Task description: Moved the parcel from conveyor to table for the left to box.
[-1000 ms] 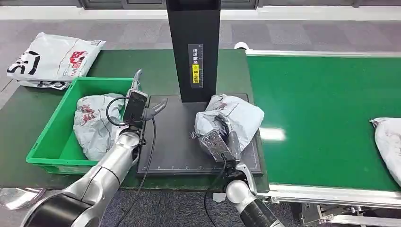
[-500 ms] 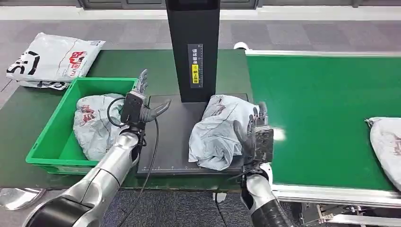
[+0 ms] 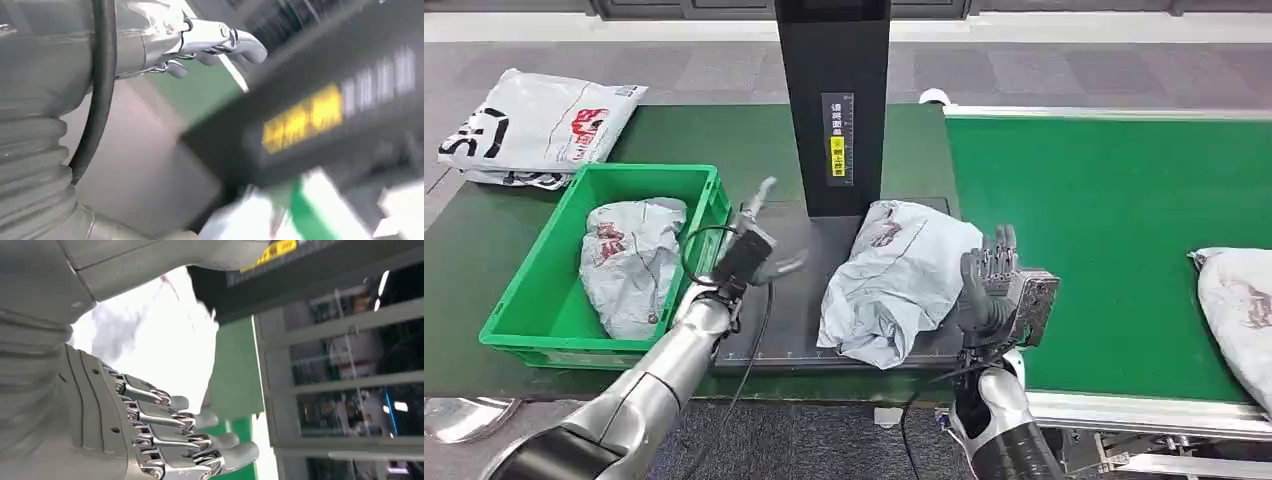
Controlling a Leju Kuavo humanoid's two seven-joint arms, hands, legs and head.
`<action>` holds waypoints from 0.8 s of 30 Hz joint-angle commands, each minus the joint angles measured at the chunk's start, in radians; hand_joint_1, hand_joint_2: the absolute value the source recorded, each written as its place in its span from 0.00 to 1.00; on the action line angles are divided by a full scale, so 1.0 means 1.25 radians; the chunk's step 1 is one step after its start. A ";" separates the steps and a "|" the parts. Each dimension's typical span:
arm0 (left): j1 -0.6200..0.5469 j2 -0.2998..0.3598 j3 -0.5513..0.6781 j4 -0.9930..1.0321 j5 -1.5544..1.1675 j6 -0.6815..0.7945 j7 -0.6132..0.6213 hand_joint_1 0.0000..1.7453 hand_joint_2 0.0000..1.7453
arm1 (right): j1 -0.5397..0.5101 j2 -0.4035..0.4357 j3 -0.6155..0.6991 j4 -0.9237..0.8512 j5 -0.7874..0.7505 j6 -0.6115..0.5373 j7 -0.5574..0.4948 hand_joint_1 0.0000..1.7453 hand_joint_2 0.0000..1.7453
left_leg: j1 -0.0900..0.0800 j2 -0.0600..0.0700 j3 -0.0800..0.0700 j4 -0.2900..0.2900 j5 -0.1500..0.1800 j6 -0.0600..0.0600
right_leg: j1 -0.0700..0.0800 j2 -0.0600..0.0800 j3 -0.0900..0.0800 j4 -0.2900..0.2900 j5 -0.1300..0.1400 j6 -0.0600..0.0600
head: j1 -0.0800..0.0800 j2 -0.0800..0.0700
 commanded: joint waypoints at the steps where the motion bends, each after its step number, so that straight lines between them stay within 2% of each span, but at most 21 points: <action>1: 0.016 -0.015 -0.286 0.125 -0.141 -0.034 0.041 0.00 1.00 | -0.029 -0.036 -0.058 0.008 0.063 -0.036 0.014 0.00 1.00 | -0.001 -0.003 0.003 -0.001 0.000 0.001 | -0.001 -0.001 0.004 -0.002 -0.001 0.001 | 0.000 0.000; 5: 0.011 -0.012 -0.285 0.126 -0.141 -0.038 0.041 0.00 1.00 | -0.027 -0.034 -0.058 0.008 0.064 -0.036 0.014 0.00 1.00 | -0.001 0.000 0.002 -0.001 -0.001 0.001 | 0.000 0.000 0.002 -0.001 -0.001 0.001 | 0.000 0.000; 6: 0.008 -0.018 -0.292 0.140 -0.150 -0.067 0.040 0.00 1.00 | -0.023 -0.033 -0.064 -0.002 0.096 -0.056 0.012 0.00 1.00 | -0.001 -0.001 0.002 -0.001 -0.001 0.001 | 0.000 -0.001 0.003 -0.001 -0.001 0.001 | 0.000 0.000; 10: 0.008 -0.042 -0.378 0.191 -0.238 -0.117 0.070 0.00 1.00 | -0.015 -0.037 -0.089 -0.040 0.132 -0.056 0.030 0.00 1.00 | -0.001 -0.002 0.002 -0.001 -0.001 0.002 | -0.002 -0.001 0.002 -0.001 -0.001 0.001 | 0.000 0.000; 13: -0.009 -0.059 -0.426 0.221 -0.284 -0.150 0.094 0.00 1.00 | -0.044 -0.030 -0.104 -0.030 0.136 -0.049 0.046 0.00 1.00 | -0.001 -0.002 0.003 -0.001 -0.001 0.002 | -0.001 -0.001 0.003 -0.002 -0.001 0.001 | 0.000 0.000; 14: -0.020 -0.069 -0.428 0.229 -0.292 -0.138 0.114 1.00 1.00 | -0.055 -0.024 -0.115 -0.027 0.143 -0.055 0.055 0.00 1.00 | -0.001 -0.001 0.002 0.000 -0.001 0.002 | -0.002 -0.001 0.002 -0.001 -0.001 0.001 | 0.000 0.000; 16: -0.040 -0.082 -0.432 0.241 -0.304 -0.127 0.135 1.00 1.00 | -0.060 -0.013 -0.134 -0.031 0.155 -0.051 0.066 0.00 1.00 | 0.000 -0.001 0.002 0.000 -0.001 0.002 | -0.001 0.000 0.003 -0.001 -0.001 0.001 | 0.000 0.000; 19: -0.058 -0.086 -0.387 0.239 -0.274 -0.088 0.143 1.00 1.00 | -0.051 -0.014 -0.147 -0.024 0.160 -0.048 0.061 0.00 1.00 | -0.001 -0.004 0.002 0.000 0.000 0.002 | -0.001 -0.003 0.004 -0.001 -0.001 0.002 | 0.000 0.000; 22: -0.068 -0.076 -0.331 0.230 -0.237 -0.069 0.129 1.00 1.00 | -0.053 -0.025 -0.143 0.010 0.154 -0.041 0.035 0.00 1.00 | -0.001 -0.009 0.002 0.000 0.000 0.007 | -0.002 -0.009 0.007 -0.001 -0.003 0.006 | 0.000 0.000; 24: -0.070 -0.072 -0.326 0.227 -0.237 -0.074 0.124 1.00 1.00 | -0.057 -0.025 -0.142 0.022 0.149 -0.042 0.024 0.00 1.00 | 0.000 -0.007 0.002 0.001 0.000 0.007 | -0.002 -0.007 0.007 -0.001 -0.002 0.006 | 0.000 0.000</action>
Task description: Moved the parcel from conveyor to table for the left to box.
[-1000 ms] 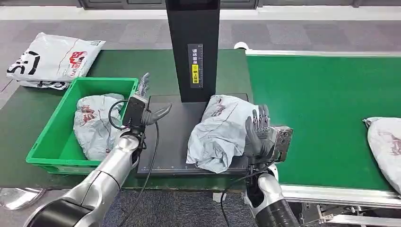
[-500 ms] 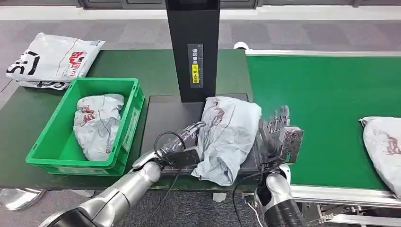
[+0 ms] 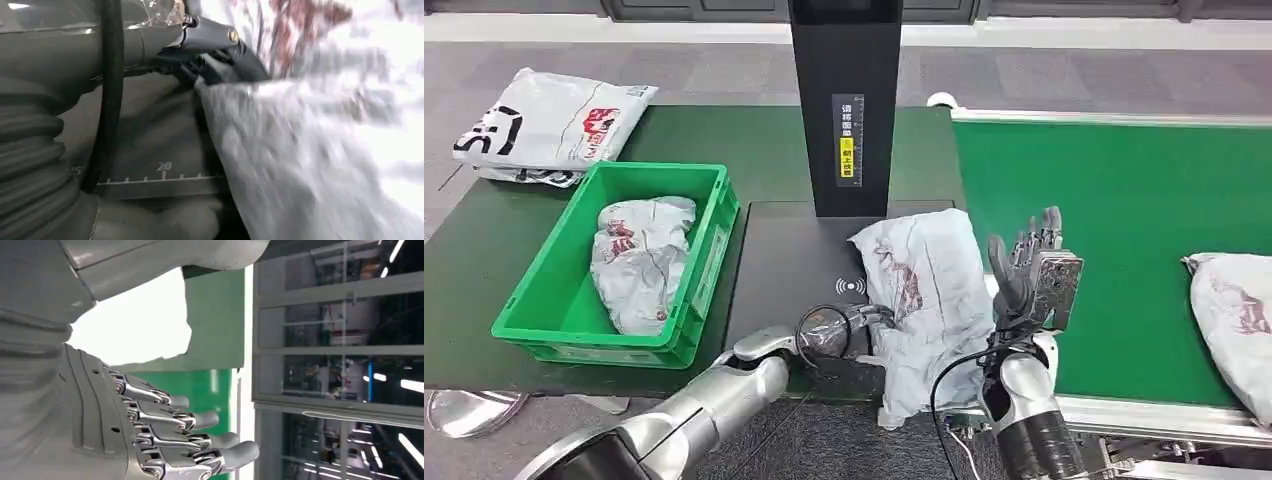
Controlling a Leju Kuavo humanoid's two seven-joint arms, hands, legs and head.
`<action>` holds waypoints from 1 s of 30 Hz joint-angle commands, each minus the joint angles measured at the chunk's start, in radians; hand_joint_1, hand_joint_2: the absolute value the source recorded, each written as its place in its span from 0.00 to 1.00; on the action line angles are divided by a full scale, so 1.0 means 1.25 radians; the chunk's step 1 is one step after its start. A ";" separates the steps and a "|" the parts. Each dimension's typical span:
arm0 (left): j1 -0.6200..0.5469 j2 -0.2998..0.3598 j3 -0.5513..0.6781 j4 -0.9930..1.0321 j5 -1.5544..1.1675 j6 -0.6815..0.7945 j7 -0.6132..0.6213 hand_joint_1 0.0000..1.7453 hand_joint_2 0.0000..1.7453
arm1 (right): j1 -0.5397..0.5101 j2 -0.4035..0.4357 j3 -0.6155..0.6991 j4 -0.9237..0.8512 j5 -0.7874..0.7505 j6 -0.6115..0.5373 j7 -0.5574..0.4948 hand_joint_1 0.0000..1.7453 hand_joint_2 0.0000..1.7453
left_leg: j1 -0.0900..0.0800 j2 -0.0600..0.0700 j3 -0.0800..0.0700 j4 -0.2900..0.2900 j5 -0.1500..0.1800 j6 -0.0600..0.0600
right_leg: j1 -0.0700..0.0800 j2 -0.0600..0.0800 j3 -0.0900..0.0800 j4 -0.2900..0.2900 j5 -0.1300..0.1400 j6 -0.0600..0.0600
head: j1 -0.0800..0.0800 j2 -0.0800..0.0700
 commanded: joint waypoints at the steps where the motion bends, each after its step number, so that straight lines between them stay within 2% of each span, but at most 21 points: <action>1: -0.050 0.007 0.005 0.073 0.039 0.017 -0.006 1.00 1.00 | -0.031 -0.005 -0.067 0.067 -0.010 0.009 -0.033 0.00 1.00 | 0.001 0.003 0.000 0.000 0.000 0.001 | 0.000 0.004 0.000 -0.002 0.002 0.001 | 0.000 0.000; 5: -0.046 0.006 0.004 0.072 0.038 0.020 -0.006 1.00 1.00 | -0.033 -0.004 -0.066 0.066 -0.010 0.009 -0.033 0.00 1.00 | 0.000 0.004 0.001 0.000 0.000 0.001 | 0.000 0.006 0.000 -0.002 0.004 0.001 | 0.000 0.000; 14: -0.044 0.026 0.216 -0.002 0.224 0.069 -0.108 1.00 1.00 | -0.030 -0.004 -0.040 0.088 -0.040 0.002 -0.049 0.00 1.00 | 0.000 0.004 0.000 0.002 0.000 0.000 | 0.001 0.007 -0.001 -0.001 0.003 0.000 | 0.000 0.000; 18: -0.059 0.058 0.302 -0.069 0.289 0.146 -0.131 1.00 1.00 | -0.004 -0.008 -0.036 0.053 -0.055 -0.009 -0.051 0.00 1.00 | 0.000 0.005 0.000 0.001 -0.001 0.000 | 0.001 0.008 -0.002 -0.001 0.003 0.000 | 0.000 0.000; 19: -0.071 0.070 0.312 -0.083 0.286 0.177 -0.126 1.00 1.00 | 0.000 -0.008 -0.038 0.045 -0.056 -0.012 -0.051 0.00 1.00 | 0.000 0.005 -0.001 0.002 -0.001 0.000 | 0.001 0.008 -0.003 -0.001 0.003 0.000 | 0.000 0.000; 20: -0.079 0.082 0.316 -0.100 0.288 0.159 -0.117 1.00 1.00 | 0.005 -0.009 -0.037 0.034 -0.057 -0.012 -0.047 0.00 1.00 | 0.000 0.005 -0.002 0.002 0.000 0.000 | 0.001 0.007 -0.004 0.000 0.003 0.000 | 0.000 0.000; 23: -0.078 0.081 0.316 -0.103 0.285 0.155 -0.110 1.00 1.00 | 0.005 -0.009 -0.036 0.032 -0.057 -0.012 -0.045 0.00 1.00 | 0.000 0.005 -0.002 0.002 0.000 0.000 | 0.001 0.008 -0.004 0.000 0.003 0.000 | 0.000 0.000; 25: -0.086 0.086 0.335 -0.118 0.281 0.227 -0.109 1.00 1.00 | 0.003 -0.008 -0.039 0.032 -0.057 -0.017 -0.043 0.00 1.00 | 0.000 0.005 -0.001 0.002 -0.001 0.000 | 0.001 0.008 -0.003 0.000 0.003 0.000 | 0.000 0.000; 28: -0.163 0.137 0.369 -0.141 0.267 0.288 -0.063 1.00 1.00 | 0.002 -0.011 -0.048 0.030 -0.060 -0.023 -0.040 0.00 1.00 | 0.001 0.005 -0.002 0.003 -0.001 0.000 | 0.001 0.008 -0.004 0.000 0.003 0.000 | 0.000 0.000; 30: -0.192 0.158 0.383 -0.155 0.255 0.262 -0.039 1.00 1.00 | 0.003 -0.013 -0.051 0.031 -0.063 -0.021 -0.040 0.00 1.00 | 0.001 0.005 -0.004 0.003 0.000 0.000 | 0.001 0.008 -0.006 0.001 0.003 0.000 | 0.000 0.000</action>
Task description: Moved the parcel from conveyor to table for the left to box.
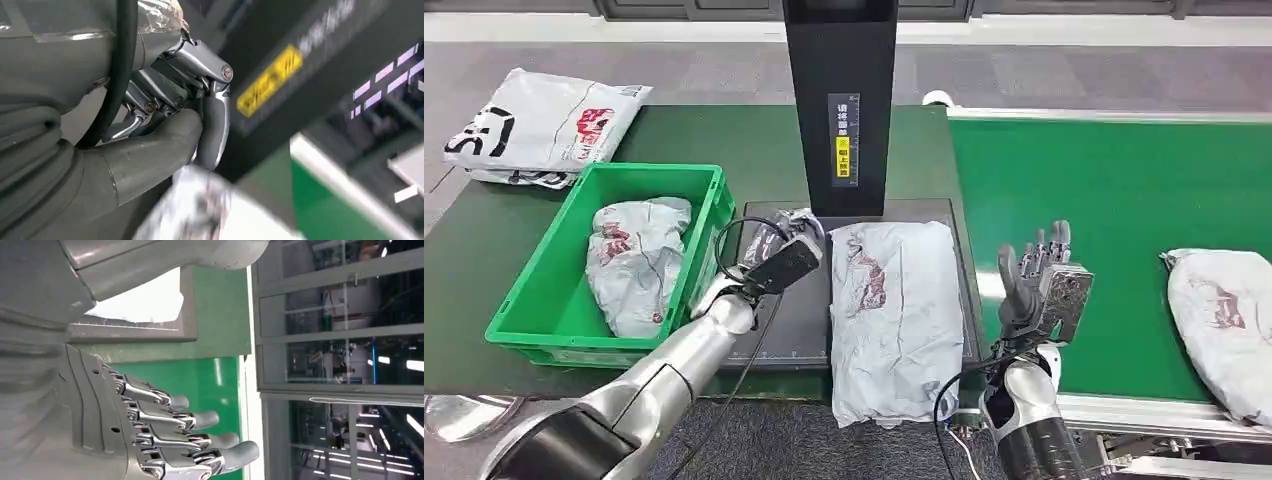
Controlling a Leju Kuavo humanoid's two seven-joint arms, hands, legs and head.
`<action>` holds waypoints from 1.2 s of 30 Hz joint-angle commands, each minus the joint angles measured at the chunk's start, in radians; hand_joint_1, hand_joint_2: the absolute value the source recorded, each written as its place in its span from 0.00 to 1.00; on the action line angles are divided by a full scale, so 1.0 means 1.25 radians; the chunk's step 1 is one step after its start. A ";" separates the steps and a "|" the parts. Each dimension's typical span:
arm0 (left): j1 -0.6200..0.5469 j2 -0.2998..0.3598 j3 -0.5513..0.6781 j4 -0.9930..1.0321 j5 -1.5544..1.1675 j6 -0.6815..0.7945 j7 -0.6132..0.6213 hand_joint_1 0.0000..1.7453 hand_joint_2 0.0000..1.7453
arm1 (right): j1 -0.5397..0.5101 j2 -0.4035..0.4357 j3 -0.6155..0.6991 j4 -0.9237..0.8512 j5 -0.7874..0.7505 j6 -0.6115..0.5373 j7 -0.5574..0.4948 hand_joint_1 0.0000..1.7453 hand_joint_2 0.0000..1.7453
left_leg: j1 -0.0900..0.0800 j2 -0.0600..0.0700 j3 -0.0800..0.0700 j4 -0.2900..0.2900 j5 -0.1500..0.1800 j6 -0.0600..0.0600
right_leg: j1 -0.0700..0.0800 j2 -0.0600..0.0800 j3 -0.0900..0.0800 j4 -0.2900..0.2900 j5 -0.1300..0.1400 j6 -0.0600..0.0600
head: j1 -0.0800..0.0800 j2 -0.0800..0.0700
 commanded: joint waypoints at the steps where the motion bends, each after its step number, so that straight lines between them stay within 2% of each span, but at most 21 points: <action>1: -0.142 0.090 0.148 -0.042 -0.031 0.041 0.076 1.00 1.00 | -0.016 -0.012 -0.039 0.010 -0.009 -0.004 0.007 0.00 1.00 | 0.001 0.002 -0.002 0.002 -0.001 0.000 | 0.001 0.003 -0.003 0.001 0.000 0.000 | 0.000 0.000; 6: -0.128 0.079 0.146 -0.041 -0.038 0.056 0.074 1.00 1.00 | -0.016 -0.011 -0.038 0.010 -0.009 -0.005 0.006 0.00 1.00 | 0.001 0.001 0.001 0.000 0.000 0.000 | 0.001 0.002 0.001 -0.001 0.000 0.000 | 0.000 0.000; 7: -0.137 0.085 0.145 -0.038 -0.060 0.101 0.086 1.00 1.00 | -0.016 -0.010 -0.039 0.010 -0.009 -0.005 0.006 0.00 1.00 | 0.001 0.001 0.001 0.000 0.000 0.000 | 0.001 0.002 0.001 -0.001 0.000 0.000 | 0.000 0.000; 11: -0.240 0.148 0.180 0.001 -0.109 0.129 0.151 1.00 1.00 | -0.042 0.014 -0.077 -0.022 0.004 -0.020 0.037 0.00 1.00 | 0.001 0.003 -0.001 0.002 -0.001 0.000 | 0.001 0.004 -0.002 0.001 0.000 0.000 | 0.000 0.000; 13: -0.269 0.167 0.203 0.025 -0.116 0.086 0.163 1.00 1.00 | -0.036 0.012 -0.100 -0.047 0.016 -0.021 0.052 0.00 1.00 | 0.001 0.003 -0.002 0.003 -0.001 0.000 | 0.001 0.005 -0.003 0.002 0.000 0.000 | 0.000 0.000; 15: -0.259 0.162 0.250 0.049 -0.034 -0.102 0.117 1.00 1.00 | -0.007 -0.020 -0.097 -0.034 0.008 -0.007 0.043 0.00 1.00 | 0.001 0.004 -0.001 0.002 -0.001 0.000 | 0.001 0.006 -0.003 0.002 0.000 -0.001 | 0.000 0.000; 16: -0.239 0.161 0.260 0.053 -0.008 -0.149 0.095 0.27 1.00 | 0.009 -0.028 -0.095 -0.024 -0.004 0.001 0.025 0.00 1.00 | 0.002 0.005 0.001 0.001 -0.001 0.000 | 0.001 0.007 0.000 0.000 0.000 -0.001 | 0.000 0.000; 17: -0.210 0.153 0.278 0.048 0.030 -0.197 0.071 0.00 1.00 | 0.020 -0.033 -0.088 -0.009 -0.014 0.007 0.009 0.00 1.00 | 0.002 0.002 0.002 -0.001 0.000 0.000 | 0.002 0.005 0.001 -0.002 0.001 -0.001 | 0.000 0.000; 20: -0.117 0.124 0.270 0.023 0.095 -0.314 0.001 0.00 1.00 | 0.020 -0.029 -0.062 0.015 -0.018 -0.001 -0.014 0.00 1.00 | 0.000 0.000 0.006 -0.004 0.000 0.000 | 0.000 0.001 0.006 -0.005 0.000 0.000 | 0.000 0.000; 23: -0.048 0.065 0.221 -0.030 0.118 -0.333 -0.034 0.00 1.00 | -0.026 -0.023 -0.047 0.029 -0.001 -0.029 0.017 0.00 1.00 | 0.000 0.001 0.008 -0.006 0.000 0.001 | 0.001 0.003 0.008 -0.007 0.000 0.000 | 0.000 0.000; 26: -0.008 0.005 0.185 -0.069 0.185 -0.321 -0.027 0.00 1.00 | -0.039 -0.023 -0.050 0.017 0.015 -0.057 0.037 0.00 1.00 | -0.001 0.000 0.006 -0.004 0.000 0.002 | -0.001 0.002 0.007 -0.006 0.000 0.001 | 0.000 0.000; 27: -0.004 -0.007 0.165 -0.069 0.192 -0.323 -0.020 0.00 1.00 | -0.042 -0.025 -0.051 0.017 0.018 -0.058 0.041 0.00 1.00 | 0.000 0.002 0.003 -0.002 -0.001 0.001 | -0.001 0.003 0.003 -0.002 0.000 0.001 | 0.000 0.000; 30: -0.008 0.000 0.135 -0.068 0.221 -0.311 -0.015 0.00 1.00 | -0.041 -0.025 -0.052 0.021 0.020 -0.055 0.041 0.00 1.00 | 0.000 -0.003 0.003 -0.002 -0.001 0.002 | -0.001 -0.002 0.005 -0.004 -0.001 0.001 | 0.000 0.000; 31: -0.008 0.006 0.119 -0.070 0.236 -0.313 -0.016 0.00 1.00 | -0.041 -0.026 -0.053 0.023 0.024 -0.059 0.041 0.00 1.00 | 0.000 0.000 0.001 0.000 -0.001 0.001 | -0.001 0.000 0.002 -0.002 0.000 0.001 | 0.000 0.000; 34: 0.014 -0.025 0.086 -0.057 0.275 -0.338 -0.024 0.00 1.00 | -0.049 -0.030 -0.051 0.046 0.039 -0.077 0.036 0.00 1.00 | 0.000 0.001 0.002 -0.001 -0.002 0.001 | -0.001 0.002 0.002 -0.002 0.000 0.000 | 0.000 0.000; 36: 0.016 -0.028 0.058 -0.044 0.294 -0.319 -0.036 0.00 1.00 | -0.054 -0.030 -0.050 0.055 0.039 -0.079 0.031 0.00 1.00 | 0.000 0.001 0.002 -0.001 -0.001 0.001 | -0.001 0.002 0.002 -0.002 0.000 0.000 | 0.000 0.000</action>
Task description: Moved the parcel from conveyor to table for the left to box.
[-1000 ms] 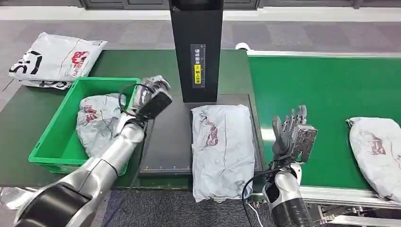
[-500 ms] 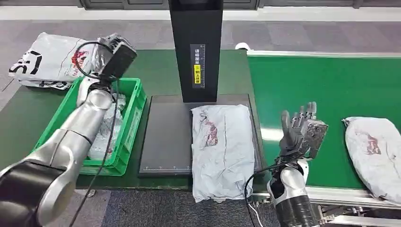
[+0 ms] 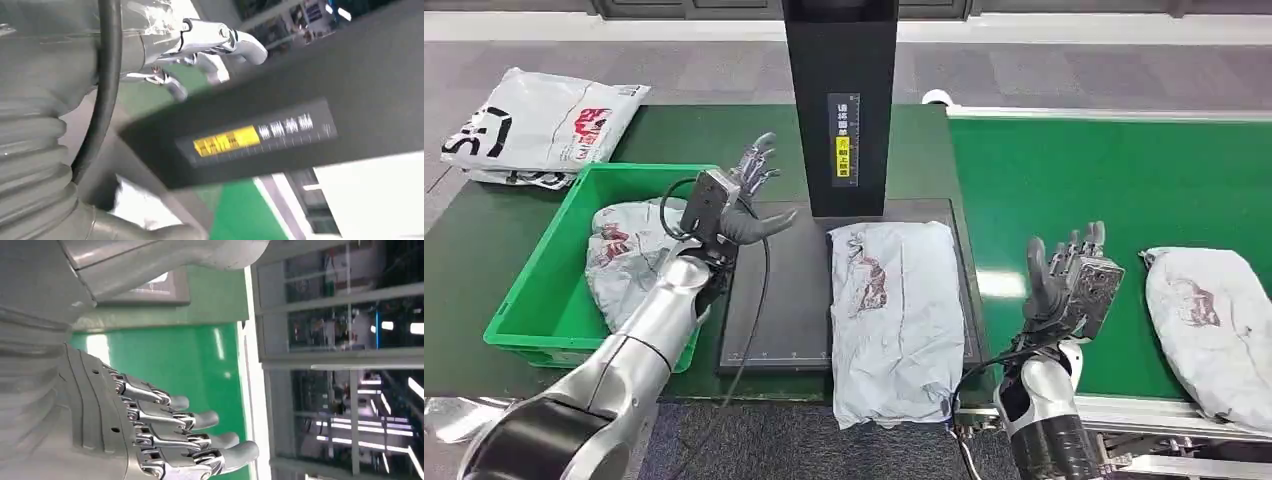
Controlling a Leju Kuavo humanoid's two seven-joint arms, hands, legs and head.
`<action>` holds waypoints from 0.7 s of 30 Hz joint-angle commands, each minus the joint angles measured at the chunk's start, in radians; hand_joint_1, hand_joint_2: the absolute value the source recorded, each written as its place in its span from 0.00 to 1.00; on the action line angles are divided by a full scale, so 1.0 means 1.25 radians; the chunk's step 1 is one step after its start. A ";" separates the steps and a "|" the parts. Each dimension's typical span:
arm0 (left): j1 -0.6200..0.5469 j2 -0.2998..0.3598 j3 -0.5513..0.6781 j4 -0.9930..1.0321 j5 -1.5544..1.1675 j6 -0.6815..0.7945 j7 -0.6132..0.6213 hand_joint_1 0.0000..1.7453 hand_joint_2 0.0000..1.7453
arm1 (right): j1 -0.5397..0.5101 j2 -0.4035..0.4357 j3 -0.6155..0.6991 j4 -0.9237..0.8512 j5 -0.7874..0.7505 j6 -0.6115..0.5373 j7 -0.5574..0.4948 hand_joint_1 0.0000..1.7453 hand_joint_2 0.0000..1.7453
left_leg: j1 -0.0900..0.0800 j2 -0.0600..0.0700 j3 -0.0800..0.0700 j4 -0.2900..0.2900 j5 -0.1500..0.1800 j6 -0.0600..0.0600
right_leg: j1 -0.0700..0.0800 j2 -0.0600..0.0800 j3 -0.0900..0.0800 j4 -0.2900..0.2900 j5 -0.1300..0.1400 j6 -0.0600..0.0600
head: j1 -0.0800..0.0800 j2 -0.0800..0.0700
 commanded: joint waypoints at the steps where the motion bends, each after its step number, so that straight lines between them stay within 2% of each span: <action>1: 0.036 -0.052 -0.139 0.029 0.081 -0.001 -0.014 0.00 1.00 | -0.047 -0.020 -0.004 0.084 0.017 -0.026 -0.006 0.00 1.00 | 0.001 -0.001 0.004 -0.002 0.000 0.000 | 0.001 0.000 0.005 -0.003 0.000 0.000 | 0.000 0.000; 7: 0.065 -0.102 -0.224 0.060 0.105 0.025 -0.020 0.00 1.00 | -0.091 -0.019 -0.032 0.091 0.068 -0.069 0.033 0.00 1.00 | -0.002 -0.001 0.002 -0.001 0.000 0.000 | 0.001 0.000 0.002 -0.001 0.000 0.000 | 0.000 0.000; 13: 0.060 -0.095 -0.229 0.058 0.113 0.029 -0.020 0.00 1.00 | -0.088 -0.015 -0.038 0.090 0.074 -0.063 0.034 0.00 1.00 | -0.001 0.000 0.002 -0.001 -0.001 0.000 | 0.001 0.001 0.003 -0.002 0.000 0.000 | 0.000 0.000; 15: 0.070 -0.112 -0.235 0.067 0.127 0.014 -0.010 0.00 1.00 | -0.096 -0.017 -0.056 0.097 0.098 -0.089 0.051 0.00 1.00 | -0.001 -0.001 0.002 -0.001 0.000 0.000 | 0.001 0.001 0.002 -0.001 0.000 0.000 | 0.000 0.000; 19: 0.077 -0.135 -0.287 0.109 0.114 0.029 -0.006 0.00 1.00 | -0.101 -0.024 -0.108 0.105 0.128 -0.082 0.082 0.00 1.00 | -0.001 -0.003 0.003 -0.002 0.000 0.000 | 0.001 -0.001 0.004 -0.003 0.000 0.000 | 0.000 0.000; 21: 0.068 -0.134 -0.352 0.136 0.048 0.067 -0.005 0.00 1.00 | -0.105 -0.028 -0.127 0.122 0.135 -0.074 0.079 0.00 1.00 | -0.001 -0.003 0.003 -0.002 0.000 0.000 | 0.001 -0.002 0.005 -0.003 0.000 0.000 | 0.000 0.000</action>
